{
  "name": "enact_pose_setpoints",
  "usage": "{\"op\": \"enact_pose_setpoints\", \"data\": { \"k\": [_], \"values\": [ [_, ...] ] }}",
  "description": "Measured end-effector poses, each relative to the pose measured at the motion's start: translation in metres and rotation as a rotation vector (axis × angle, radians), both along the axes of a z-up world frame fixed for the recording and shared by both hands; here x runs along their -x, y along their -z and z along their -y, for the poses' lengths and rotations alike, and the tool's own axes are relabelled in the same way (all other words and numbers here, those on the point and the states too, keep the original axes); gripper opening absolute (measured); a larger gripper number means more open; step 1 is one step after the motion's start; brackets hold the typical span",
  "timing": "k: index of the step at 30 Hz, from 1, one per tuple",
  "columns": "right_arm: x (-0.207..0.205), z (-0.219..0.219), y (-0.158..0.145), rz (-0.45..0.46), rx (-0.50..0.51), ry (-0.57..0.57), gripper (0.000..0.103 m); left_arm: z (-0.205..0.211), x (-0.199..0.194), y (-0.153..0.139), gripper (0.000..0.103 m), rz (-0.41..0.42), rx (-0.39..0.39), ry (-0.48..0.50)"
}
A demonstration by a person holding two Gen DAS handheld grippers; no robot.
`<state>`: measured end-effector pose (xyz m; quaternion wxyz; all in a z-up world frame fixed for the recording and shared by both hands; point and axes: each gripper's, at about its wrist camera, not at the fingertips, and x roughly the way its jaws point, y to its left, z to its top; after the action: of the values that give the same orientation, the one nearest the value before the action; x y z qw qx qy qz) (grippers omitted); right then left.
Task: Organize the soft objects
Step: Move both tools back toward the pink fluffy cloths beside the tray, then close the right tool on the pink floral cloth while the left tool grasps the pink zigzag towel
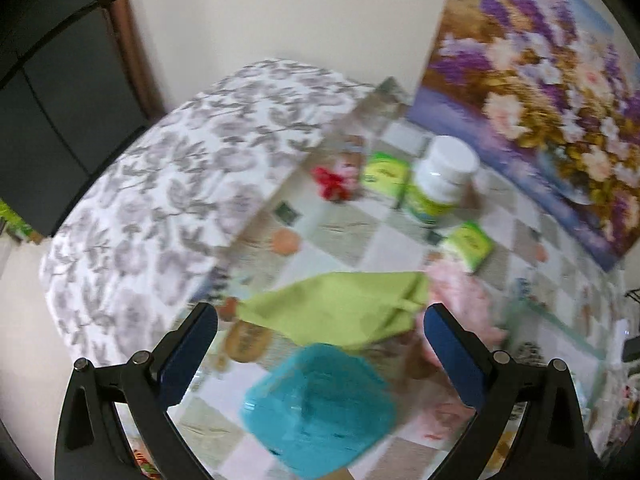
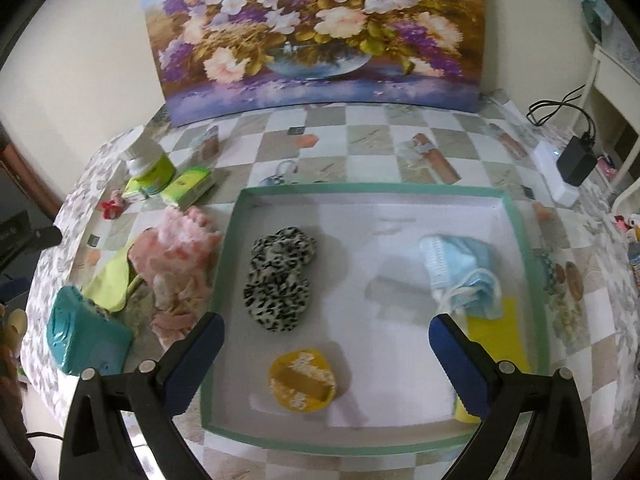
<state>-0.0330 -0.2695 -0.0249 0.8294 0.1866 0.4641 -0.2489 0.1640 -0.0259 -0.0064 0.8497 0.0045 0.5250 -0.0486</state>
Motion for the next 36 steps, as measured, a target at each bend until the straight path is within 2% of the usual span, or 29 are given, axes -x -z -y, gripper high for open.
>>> {"op": "enact_pose_setpoints", "data": {
  "k": [4, 8, 21, 23, 27, 32, 36],
  "values": [
    [-0.005, -0.008, -0.001, 0.015, -0.025, -0.013, 0.103, -0.017, -0.006, 0.004, 0.103, -0.013, -0.012, -0.054],
    [-0.015, -0.018, -0.002, 0.038, -0.058, -0.039, 0.103, -0.027, -0.012, 0.006, 0.103, -0.018, 0.015, -0.069],
    [-0.054, -0.049, 0.01, 0.014, -0.059, -0.138, 0.103, -0.004, -0.018, 0.022, 0.103, -0.075, 0.147, 0.041],
    [-0.058, -0.052, 0.011, 0.013, -0.059, -0.156, 0.102, 0.003, -0.017, 0.023, 0.103, -0.073, 0.144, 0.063],
    [-0.067, -0.06, 0.018, -0.004, -0.06, -0.198, 0.093, 0.016, -0.013, 0.025, 0.103, -0.075, 0.121, 0.111],
    [-0.076, -0.068, 0.033, -0.03, -0.089, -0.24, 0.075, 0.031, -0.011, 0.026, 0.103, -0.098, 0.117, 0.174],
    [-0.083, -0.075, 0.038, -0.026, -0.1, -0.276, 0.064, 0.041, -0.01, 0.028, 0.103, -0.117, 0.109, 0.209]
  ]
}}
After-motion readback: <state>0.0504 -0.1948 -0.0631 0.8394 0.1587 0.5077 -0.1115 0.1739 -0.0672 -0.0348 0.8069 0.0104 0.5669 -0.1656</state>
